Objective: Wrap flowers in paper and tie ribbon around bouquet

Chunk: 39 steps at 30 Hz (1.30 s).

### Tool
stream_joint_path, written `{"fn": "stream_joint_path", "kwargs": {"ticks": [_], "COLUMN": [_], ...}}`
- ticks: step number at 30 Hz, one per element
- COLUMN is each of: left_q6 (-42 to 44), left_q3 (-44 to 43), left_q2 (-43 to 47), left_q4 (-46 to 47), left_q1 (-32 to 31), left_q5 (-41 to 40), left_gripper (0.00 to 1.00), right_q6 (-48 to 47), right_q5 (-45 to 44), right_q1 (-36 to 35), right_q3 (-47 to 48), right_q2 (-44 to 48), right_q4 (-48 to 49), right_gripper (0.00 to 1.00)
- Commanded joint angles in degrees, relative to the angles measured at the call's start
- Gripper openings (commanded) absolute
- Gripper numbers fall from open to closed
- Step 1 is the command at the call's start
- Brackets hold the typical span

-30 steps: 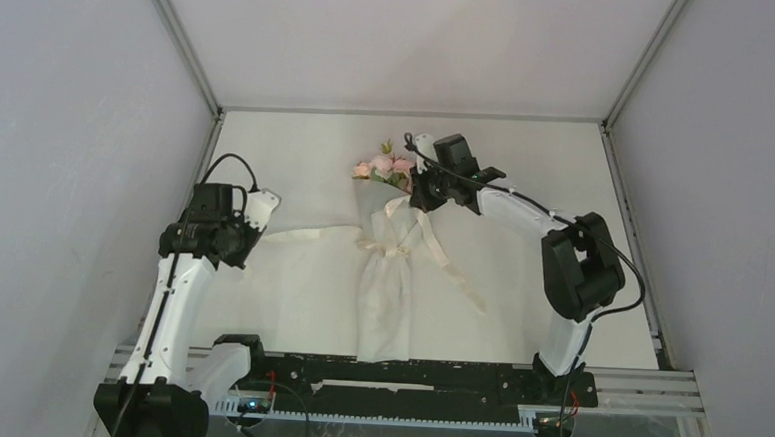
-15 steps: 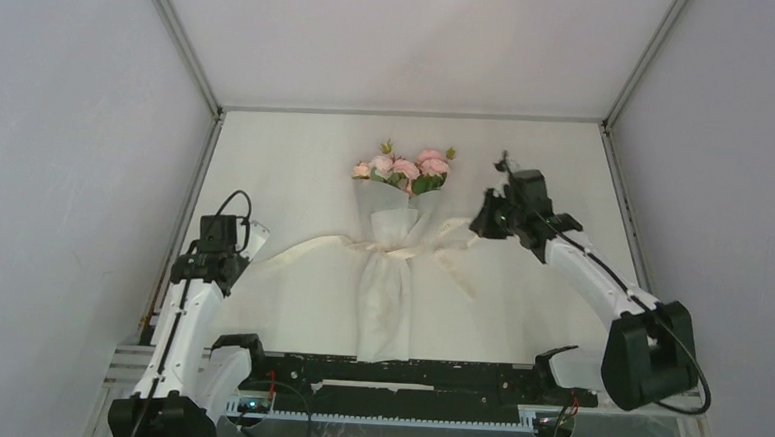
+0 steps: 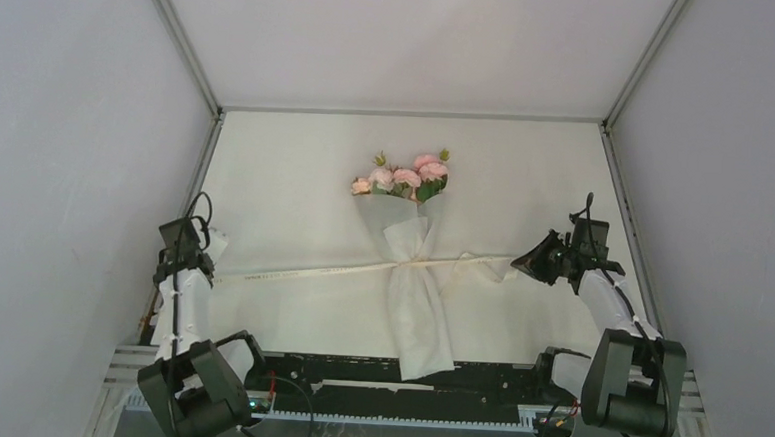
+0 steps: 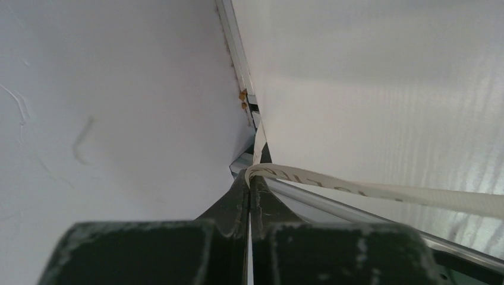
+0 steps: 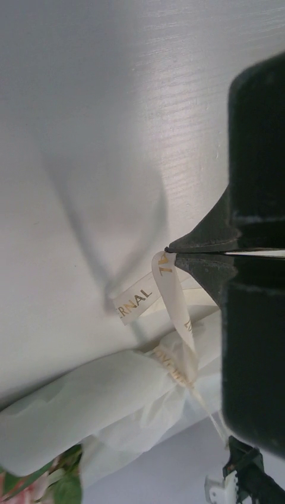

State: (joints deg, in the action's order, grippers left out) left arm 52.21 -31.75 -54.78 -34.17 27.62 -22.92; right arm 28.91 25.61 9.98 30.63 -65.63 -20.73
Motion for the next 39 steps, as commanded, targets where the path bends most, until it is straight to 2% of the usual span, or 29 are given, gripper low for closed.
{"fn": "stream_joint_path", "kwargs": {"ticks": [1,4,7,9,10,11,13,14,15,17,20,23,25,28,32,37,39], "left_q6": [5.4,4.1,-1.4,-6.4,-8.9,-11.4,-16.2,-18.9,-21.4,-26.1,-32.8,-34.1,-34.3,-35.7,-35.9,-34.0,-33.7], "left_q3": [-2.7,-5.0,-12.0,-17.4,-19.8,-22.0,-27.4,-30.9,-35.3,-45.2,-59.0,-65.1,-64.9,-65.0,-65.6,-65.7,-66.5], "left_q2": [-1.6,-2.9,-1.8,-1.6,-1.6,-1.3,-0.4,0.0,0.3,1.0,2.4,4.7,6.8,9.7,13.1,14.3,13.3], "left_q4": [7.4,3.3,-8.1,-16.1,-19.4,-22.1,-27.2,-29.5,-32.4,-37.5,-41.1,-41.5,-40.1,-36.6,-34.2,-33.9,-35.0], "left_q1": [5.2,6.7,6.1,2.4,-1.4,-5.6,-15.4,-19.8,-23.9,-30.4,-35.4,-35.5,-35.5,-35.5,-35.5,-35.5,-35.5], "left_q5": [-0.7,2.6,14.3,21.5,23.3,25.1,29.2,31.8,34.7,41.0,50.0,61.0,65.6,68.1,69.6,68.1,65.8], "left_gripper": [0.0,0.0,0.0,0.0,0.0,0.0,0.0,0.0,0.0,0.0,0.0,0.0,0.0,0.0,0.0,0.0,0.0], "right_q6": [1.1,1.1,-0.3,-1.0,-1.0,-1.0,-0.6,-0.5,-0.7,-1.3,-2.7,-6.0,-10.5,-23.5,-31.7,-35.1,-37.2], "right_q5": [1.8,2.7,-0.1,-3.0,-4.0,-4.7,-8.0,-10.4,-12.7,-14.0,-8.1,-1.9,-7.1,-9.7,-5.6,-0.7,-3.2], "right_q1": [2.6,1.6,-5.3,-10.4,-12.5,-13.5,-14.0,-13.9,-13.9,-14.2,-17.7,-30.1,-41.5,-56.1,-63.2,-66.1,-67.3], "right_q3": [0.0,0.1,2.7,5.6,6.8,7.6,9.0,9.9,10.7,12.2,12.9,12.2,10.3,7.1,9.5,17.1,18.4], "right_q2": [-2.1,-2.4,-1.8,-1.2,-0.6,0.2,2.2,3.6,5.4,10.5,20.2,26.9,26.9,20.3,5.3,-11.5,-14.5], "right_q4": [3.3,4.0,-0.3,-4.3,-6.0,-7.6,-12.2,-14.6,-16.9,-19.2,-14.8,-1.7,8.4,25.9,39.3,41.9,42.0], "right_gripper": [0.0,0.0,0.0,0.0,0.02,0.17,0.65,0.94,0.99,1.0,1.0,0.97,0.94,0.98,1.0,1.0,1.0]}}
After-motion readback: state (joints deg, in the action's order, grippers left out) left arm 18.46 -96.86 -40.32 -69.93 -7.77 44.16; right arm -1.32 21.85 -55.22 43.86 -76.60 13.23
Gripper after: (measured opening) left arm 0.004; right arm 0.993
